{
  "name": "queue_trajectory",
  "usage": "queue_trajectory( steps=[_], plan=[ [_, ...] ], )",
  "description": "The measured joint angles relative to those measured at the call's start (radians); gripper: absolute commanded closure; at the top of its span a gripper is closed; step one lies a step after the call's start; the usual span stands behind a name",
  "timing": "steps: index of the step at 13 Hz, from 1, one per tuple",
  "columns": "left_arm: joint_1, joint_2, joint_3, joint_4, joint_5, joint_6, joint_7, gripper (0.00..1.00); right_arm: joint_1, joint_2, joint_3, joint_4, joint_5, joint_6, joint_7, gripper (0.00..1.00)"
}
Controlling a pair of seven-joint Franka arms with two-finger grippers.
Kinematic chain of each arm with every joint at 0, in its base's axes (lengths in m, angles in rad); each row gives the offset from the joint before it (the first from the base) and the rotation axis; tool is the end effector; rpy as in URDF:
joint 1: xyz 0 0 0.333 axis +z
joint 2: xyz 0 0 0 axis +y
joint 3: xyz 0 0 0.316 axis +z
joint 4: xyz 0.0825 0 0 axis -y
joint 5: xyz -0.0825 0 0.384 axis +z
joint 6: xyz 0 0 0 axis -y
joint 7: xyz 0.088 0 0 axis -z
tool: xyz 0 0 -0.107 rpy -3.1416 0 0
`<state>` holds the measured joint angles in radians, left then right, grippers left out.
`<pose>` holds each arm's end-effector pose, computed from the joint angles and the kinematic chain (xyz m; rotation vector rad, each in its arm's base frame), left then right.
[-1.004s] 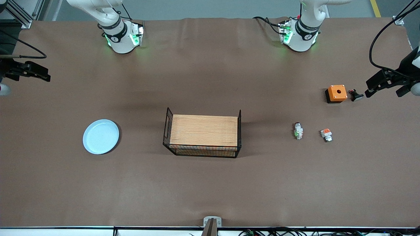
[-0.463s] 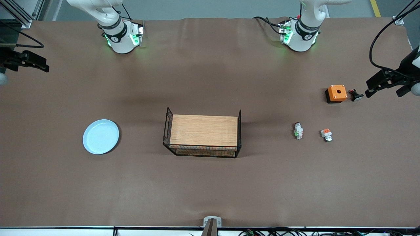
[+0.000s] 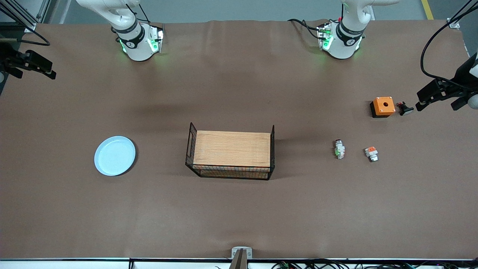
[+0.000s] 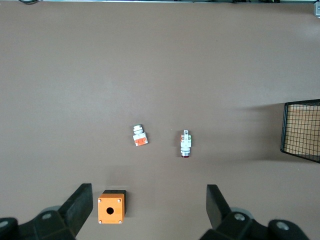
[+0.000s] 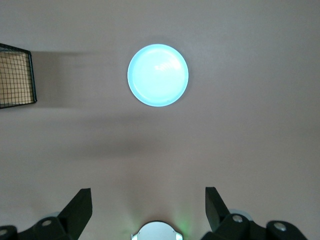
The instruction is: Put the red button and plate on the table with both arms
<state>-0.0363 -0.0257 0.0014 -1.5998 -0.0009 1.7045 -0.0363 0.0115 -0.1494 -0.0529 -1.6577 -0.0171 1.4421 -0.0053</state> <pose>0.5594 -0.0196 0.6376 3.1294 0.0023 0.2041 0.4928 -0.0246 0.6514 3.1317 -0.0578 -0.1043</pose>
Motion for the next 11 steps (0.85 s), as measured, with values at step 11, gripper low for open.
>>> queue_trajectory(
  steps=[11],
  plan=[
    [0.002, 0.0, 0.0, 0.0, 0.0, 0.0, 0.0, 0.0, 0.0, -0.003, 0.001, -0.011, 0.049, 0.045, 0.0, 0.0]
  ],
)
